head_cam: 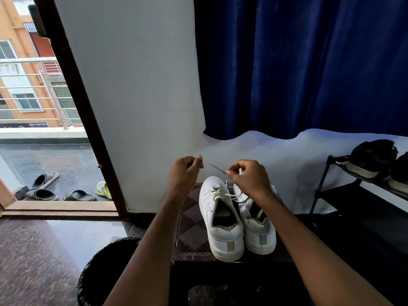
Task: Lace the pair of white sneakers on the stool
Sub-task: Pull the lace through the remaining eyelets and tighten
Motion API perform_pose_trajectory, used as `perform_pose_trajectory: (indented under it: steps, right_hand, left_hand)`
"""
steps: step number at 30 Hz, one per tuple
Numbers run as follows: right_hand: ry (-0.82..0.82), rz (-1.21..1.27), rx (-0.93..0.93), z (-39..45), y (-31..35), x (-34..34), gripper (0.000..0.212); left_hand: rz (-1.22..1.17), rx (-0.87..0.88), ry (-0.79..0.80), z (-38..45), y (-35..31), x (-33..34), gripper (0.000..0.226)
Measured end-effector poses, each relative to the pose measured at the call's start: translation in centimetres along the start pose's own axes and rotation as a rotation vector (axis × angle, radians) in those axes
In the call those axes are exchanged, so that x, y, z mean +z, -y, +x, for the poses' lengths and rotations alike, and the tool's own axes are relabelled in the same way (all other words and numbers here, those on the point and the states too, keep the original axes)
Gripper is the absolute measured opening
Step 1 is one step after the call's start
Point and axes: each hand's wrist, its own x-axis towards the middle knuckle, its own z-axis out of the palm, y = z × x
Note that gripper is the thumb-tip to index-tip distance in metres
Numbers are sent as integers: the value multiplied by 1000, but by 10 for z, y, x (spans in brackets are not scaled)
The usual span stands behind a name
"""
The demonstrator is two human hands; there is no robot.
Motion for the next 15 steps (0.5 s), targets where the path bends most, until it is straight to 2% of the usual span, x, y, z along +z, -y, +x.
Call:
perform_pose_trajectory:
  steps: [2, 4, 6, 9, 15]
  right_hand:
    - [100, 40, -145, -4, 6, 2, 31]
    - [124, 107, -209, -7, 14, 6, 23]
    - [82, 69, -230, -9, 15, 12, 18]
    - [30, 56, -165, -8, 10, 14, 17]
    - [80, 94, -119, -6, 7, 13, 16]
  left_hand:
    - [103, 108, 52, -4, -1, 3, 33]
    - [147, 197, 105, -8, -3, 6, 27]
    - [176, 223, 101, -7, -2, 7, 24]
    - [130, 155, 64, -6, 2, 1, 28]
    - [-272, -115, -10, -14, -6, -5, 28]
